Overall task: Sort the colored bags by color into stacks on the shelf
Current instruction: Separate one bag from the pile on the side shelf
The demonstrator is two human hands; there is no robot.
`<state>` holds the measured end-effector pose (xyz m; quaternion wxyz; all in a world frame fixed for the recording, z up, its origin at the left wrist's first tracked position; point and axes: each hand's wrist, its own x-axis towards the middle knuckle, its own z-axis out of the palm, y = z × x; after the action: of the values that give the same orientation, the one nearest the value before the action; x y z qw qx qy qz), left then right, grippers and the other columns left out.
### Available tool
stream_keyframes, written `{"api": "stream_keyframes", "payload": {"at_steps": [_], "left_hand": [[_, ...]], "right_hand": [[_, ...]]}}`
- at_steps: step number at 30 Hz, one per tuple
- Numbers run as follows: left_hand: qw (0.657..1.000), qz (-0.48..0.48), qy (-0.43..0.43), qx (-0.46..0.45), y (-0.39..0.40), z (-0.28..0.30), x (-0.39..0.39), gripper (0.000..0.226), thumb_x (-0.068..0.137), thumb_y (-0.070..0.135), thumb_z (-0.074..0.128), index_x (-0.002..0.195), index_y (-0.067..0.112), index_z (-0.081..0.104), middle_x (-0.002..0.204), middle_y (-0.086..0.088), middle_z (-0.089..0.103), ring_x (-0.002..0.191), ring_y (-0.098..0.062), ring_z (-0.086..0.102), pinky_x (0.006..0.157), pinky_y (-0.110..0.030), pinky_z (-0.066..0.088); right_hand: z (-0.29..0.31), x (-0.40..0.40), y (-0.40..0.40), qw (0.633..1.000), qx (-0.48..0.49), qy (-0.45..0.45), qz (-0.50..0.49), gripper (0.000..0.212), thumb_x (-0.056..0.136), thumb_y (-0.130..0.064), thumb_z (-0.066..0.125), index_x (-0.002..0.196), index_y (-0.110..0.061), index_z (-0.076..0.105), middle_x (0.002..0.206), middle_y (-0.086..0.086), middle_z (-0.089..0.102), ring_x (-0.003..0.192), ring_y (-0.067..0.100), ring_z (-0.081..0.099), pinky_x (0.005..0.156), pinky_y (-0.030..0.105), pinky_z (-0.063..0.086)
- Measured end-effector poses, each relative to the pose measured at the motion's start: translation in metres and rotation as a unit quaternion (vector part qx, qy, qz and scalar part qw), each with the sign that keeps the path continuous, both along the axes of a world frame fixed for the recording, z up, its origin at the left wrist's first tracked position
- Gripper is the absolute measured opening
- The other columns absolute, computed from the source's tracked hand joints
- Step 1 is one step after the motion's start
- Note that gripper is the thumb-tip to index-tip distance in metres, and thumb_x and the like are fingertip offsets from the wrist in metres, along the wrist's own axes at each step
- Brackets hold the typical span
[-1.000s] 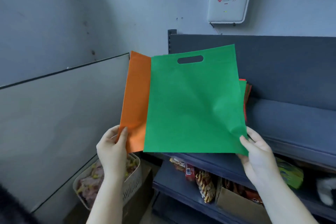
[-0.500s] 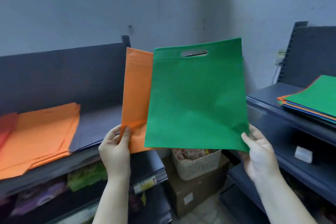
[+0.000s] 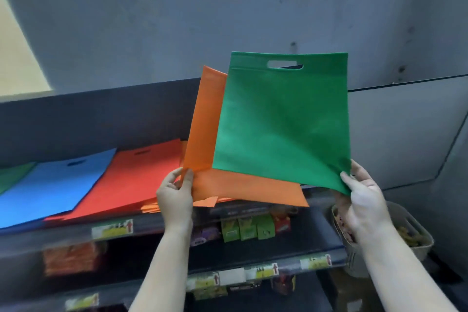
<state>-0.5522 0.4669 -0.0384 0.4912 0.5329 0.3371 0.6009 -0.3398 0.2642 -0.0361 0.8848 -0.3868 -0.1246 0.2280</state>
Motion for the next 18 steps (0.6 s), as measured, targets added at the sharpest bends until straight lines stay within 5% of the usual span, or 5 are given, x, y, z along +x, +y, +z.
{"api": "stream_keyframes", "payload": {"at_steps": [7, 10, 15, 18], "left_hand": [[0.993, 0.011, 0.116, 0.014, 0.077, 0.0, -0.022, 0.016, 0.092, 0.015, 0.06, 0.102, 0.003, 0.063, 0.075, -0.003, 0.063, 0.069, -0.021, 0.059, 0.065, -0.032, 0.047], [0.983, 0.011, 0.181, 0.005, 0.094, -0.006, -0.025, 0.014, 0.093, 0.013, 0.059, 0.102, 0.003, 0.062, 0.092, -0.016, 0.067, 0.09, -0.033, 0.063, 0.074, -0.037, 0.048], [0.965, 0.027, 0.258, -0.037, 0.099, -0.007, -0.028, 0.023, 0.095, 0.018, 0.055, 0.11, 0.002, 0.06, 0.106, -0.014, 0.065, 0.092, -0.026, 0.059, 0.07, -0.028, 0.04], [0.97, 0.023, 0.239, -0.02, 0.092, 0.0, -0.044, 0.029, 0.095, 0.021, 0.054, 0.118, 0.003, 0.055, 0.108, -0.007, 0.06, 0.096, -0.022, 0.058, 0.075, -0.032, 0.048]], "right_hand": [[0.011, -0.039, 0.064, 1.0, 0.027, -0.012, -0.002, 0.033, 0.097, 0.006, 0.036, 0.101, -0.016, 0.059, 0.078, -0.006, 0.074, 0.07, 0.007, 0.07, 0.06, 0.02, 0.057], [0.012, -0.05, 0.08, 1.0, 0.024, -0.014, -0.001, 0.033, 0.097, 0.005, 0.036, 0.1, -0.017, 0.06, 0.077, -0.006, 0.074, 0.07, 0.007, 0.07, 0.058, 0.019, 0.056], [0.012, -0.063, 0.1, 0.999, 0.005, -0.034, 0.03, 0.032, 0.098, 0.004, 0.037, 0.103, -0.018, 0.06, 0.083, -0.004, 0.074, 0.075, 0.012, 0.07, 0.061, 0.024, 0.059], [0.013, -0.069, 0.116, 0.997, -0.01, -0.043, 0.057, 0.033, 0.098, 0.002, 0.039, 0.104, -0.02, 0.062, 0.086, -0.004, 0.074, 0.079, 0.012, 0.07, 0.064, 0.023, 0.059]]}}
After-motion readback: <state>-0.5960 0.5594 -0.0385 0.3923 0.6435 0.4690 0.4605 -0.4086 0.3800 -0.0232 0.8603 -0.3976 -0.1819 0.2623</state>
